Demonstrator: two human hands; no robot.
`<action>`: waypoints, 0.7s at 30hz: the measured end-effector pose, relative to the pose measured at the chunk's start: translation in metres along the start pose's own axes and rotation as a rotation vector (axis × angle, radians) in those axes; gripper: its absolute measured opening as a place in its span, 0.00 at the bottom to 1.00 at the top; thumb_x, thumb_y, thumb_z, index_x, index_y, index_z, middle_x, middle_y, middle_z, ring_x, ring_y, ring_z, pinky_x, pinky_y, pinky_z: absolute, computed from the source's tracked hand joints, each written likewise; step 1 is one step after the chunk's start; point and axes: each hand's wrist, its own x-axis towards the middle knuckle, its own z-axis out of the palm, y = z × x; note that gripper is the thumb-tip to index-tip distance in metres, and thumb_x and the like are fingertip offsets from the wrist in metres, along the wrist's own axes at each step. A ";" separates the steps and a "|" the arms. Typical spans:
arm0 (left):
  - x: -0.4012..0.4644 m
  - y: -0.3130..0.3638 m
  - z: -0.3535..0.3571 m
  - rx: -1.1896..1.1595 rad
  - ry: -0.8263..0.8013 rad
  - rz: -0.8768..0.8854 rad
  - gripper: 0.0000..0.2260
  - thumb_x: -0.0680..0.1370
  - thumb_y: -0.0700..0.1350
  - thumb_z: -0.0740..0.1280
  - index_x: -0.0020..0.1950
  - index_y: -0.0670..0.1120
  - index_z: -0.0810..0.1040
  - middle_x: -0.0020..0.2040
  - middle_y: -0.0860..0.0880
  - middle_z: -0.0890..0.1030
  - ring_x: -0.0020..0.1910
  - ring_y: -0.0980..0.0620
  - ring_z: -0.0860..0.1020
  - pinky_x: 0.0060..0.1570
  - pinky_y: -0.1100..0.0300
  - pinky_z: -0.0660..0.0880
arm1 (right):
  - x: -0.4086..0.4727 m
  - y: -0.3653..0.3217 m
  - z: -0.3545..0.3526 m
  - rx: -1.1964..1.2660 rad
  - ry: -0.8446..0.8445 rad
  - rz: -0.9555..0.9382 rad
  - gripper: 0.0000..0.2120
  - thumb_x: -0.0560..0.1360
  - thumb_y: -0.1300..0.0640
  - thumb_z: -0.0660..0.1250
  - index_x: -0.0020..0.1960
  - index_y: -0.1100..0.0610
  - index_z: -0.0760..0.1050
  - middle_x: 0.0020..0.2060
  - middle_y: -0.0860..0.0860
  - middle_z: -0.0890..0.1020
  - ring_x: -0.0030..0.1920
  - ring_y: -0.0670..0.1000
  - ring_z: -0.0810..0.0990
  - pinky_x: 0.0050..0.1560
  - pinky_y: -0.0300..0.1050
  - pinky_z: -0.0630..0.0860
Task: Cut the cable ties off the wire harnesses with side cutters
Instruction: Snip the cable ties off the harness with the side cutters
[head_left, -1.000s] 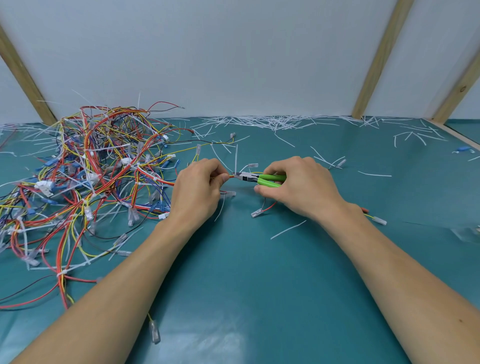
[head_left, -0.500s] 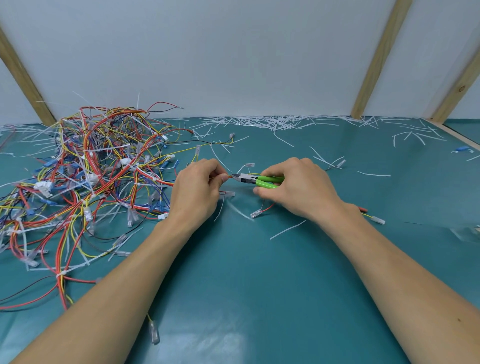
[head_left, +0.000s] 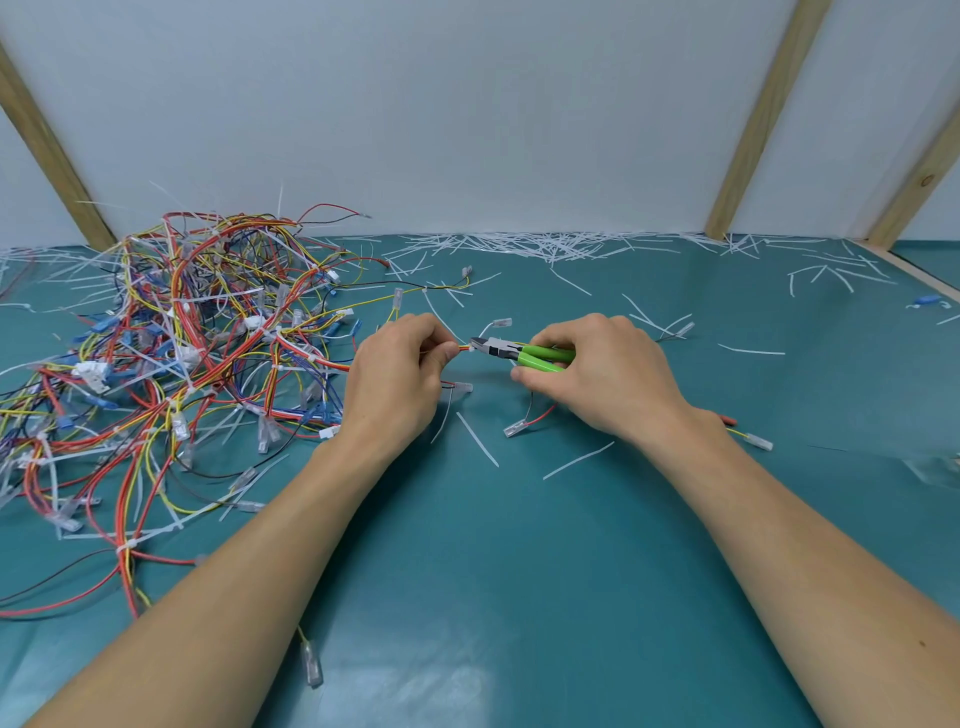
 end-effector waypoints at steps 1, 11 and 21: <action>0.000 0.000 0.000 -0.003 0.002 0.000 0.03 0.79 0.43 0.70 0.46 0.48 0.82 0.40 0.53 0.78 0.44 0.48 0.76 0.44 0.53 0.71 | 0.000 0.000 0.000 0.001 0.002 -0.001 0.12 0.72 0.36 0.72 0.51 0.41 0.84 0.39 0.45 0.83 0.47 0.54 0.78 0.42 0.47 0.75; 0.000 0.002 0.000 0.007 0.010 0.007 0.04 0.80 0.43 0.68 0.47 0.48 0.82 0.41 0.53 0.77 0.44 0.46 0.75 0.45 0.52 0.71 | 0.001 -0.001 0.000 0.086 0.050 0.043 0.10 0.71 0.39 0.73 0.47 0.43 0.82 0.37 0.44 0.81 0.46 0.54 0.77 0.42 0.46 0.70; -0.001 0.004 -0.002 -0.016 0.031 0.003 0.03 0.81 0.43 0.67 0.49 0.47 0.80 0.43 0.51 0.79 0.45 0.46 0.76 0.47 0.49 0.74 | 0.005 0.004 0.000 0.208 0.160 0.148 0.07 0.70 0.53 0.70 0.47 0.45 0.77 0.40 0.41 0.82 0.45 0.53 0.77 0.42 0.46 0.69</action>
